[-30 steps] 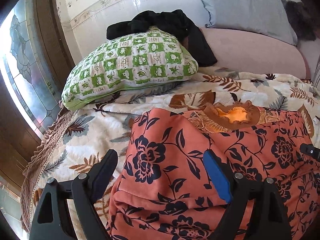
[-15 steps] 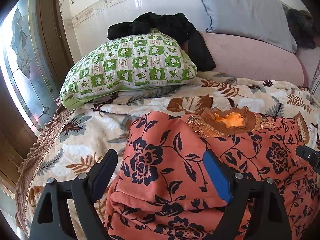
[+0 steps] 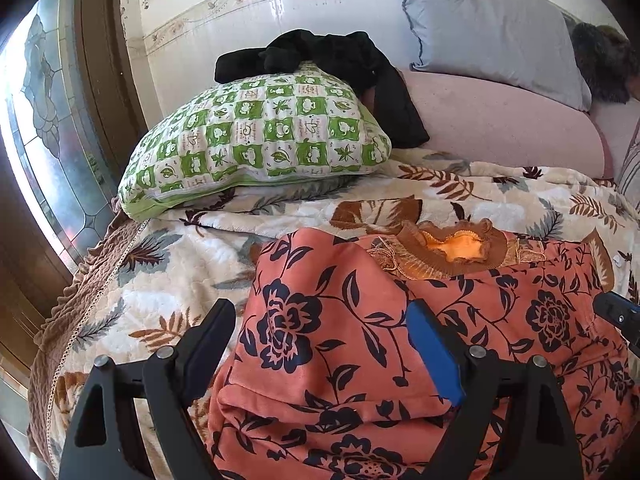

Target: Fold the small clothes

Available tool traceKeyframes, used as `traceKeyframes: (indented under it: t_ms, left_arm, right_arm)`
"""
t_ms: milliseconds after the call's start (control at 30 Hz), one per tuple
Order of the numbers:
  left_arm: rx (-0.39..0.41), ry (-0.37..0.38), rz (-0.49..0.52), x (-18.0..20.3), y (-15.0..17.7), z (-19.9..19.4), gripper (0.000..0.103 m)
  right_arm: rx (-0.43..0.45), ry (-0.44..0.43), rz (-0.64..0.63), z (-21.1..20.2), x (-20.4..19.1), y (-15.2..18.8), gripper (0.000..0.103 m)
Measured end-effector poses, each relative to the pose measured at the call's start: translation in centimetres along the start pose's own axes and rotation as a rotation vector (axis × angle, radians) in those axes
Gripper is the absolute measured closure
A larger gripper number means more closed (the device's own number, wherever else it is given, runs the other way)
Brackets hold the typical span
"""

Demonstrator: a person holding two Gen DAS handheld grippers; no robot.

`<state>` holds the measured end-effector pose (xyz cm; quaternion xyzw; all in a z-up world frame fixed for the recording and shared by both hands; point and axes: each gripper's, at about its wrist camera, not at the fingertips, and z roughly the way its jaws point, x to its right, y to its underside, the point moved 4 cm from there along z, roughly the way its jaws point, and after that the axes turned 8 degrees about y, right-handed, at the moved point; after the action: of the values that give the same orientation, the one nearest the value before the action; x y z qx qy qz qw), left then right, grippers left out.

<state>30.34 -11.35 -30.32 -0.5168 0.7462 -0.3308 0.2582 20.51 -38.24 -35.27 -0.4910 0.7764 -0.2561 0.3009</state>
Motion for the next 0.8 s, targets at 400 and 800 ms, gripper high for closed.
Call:
traceKeyframes:
  t_ms: [400,800]
  left_arm:
    - [0.031,-0.021,-0.042,-1.3,-0.3,-0.7,0.015]
    - [0.081,-0.077,-0.056,-2.3,-0.5,-1.6,0.015]
  right_arm:
    - [-0.005,-0.010,-0.005,-0.1,-0.1,0.0,0.071]
    - [-0.056,0.000,0.009,1.3,0.4,0.7,0.071]
